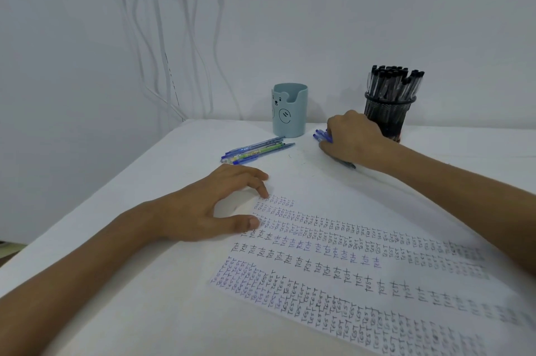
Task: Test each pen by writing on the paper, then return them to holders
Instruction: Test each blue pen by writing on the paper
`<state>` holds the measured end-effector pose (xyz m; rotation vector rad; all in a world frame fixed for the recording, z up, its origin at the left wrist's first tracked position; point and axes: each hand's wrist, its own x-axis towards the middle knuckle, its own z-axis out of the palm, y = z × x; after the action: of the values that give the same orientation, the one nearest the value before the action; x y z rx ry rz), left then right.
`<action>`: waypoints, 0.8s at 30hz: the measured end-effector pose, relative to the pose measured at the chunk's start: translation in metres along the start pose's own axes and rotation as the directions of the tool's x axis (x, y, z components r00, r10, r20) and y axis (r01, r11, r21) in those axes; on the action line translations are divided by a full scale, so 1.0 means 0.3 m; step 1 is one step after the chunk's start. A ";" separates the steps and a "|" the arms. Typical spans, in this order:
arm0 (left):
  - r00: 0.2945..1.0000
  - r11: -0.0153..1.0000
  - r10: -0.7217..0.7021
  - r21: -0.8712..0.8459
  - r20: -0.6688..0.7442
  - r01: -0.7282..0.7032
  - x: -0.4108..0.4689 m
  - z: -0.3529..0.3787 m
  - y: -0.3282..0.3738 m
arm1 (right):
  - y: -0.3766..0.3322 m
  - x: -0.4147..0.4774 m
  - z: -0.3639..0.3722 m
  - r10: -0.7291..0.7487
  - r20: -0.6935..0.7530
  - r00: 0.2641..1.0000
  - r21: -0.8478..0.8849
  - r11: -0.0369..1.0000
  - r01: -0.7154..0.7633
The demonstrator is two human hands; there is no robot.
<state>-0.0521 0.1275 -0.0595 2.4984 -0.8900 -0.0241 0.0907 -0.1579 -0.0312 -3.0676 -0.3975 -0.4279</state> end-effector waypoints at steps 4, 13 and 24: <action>1.000 1.000 0.001 0.001 0.002 -0.001 0.001 0.000 0.003 | -0.015 -0.009 0.010 -0.145 -0.083 0.986 0.063 0.987 0.151; 1.000 1.000 -0.007 0.014 0.009 0.006 -0.001 -0.003 0.004 | -0.110 -0.035 0.033 -0.516 -0.079 0.853 0.095 0.848 0.522; 1.000 1.000 0.004 0.021 0.002 -0.004 0.006 0.000 -0.012 | -0.085 -0.022 0.063 -0.538 -0.123 0.834 0.165 0.817 0.552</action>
<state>-0.0486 0.1290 -0.0609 2.5160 -0.9011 -0.0161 0.0832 -0.1339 -0.0516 -2.6885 -1.2492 -0.4685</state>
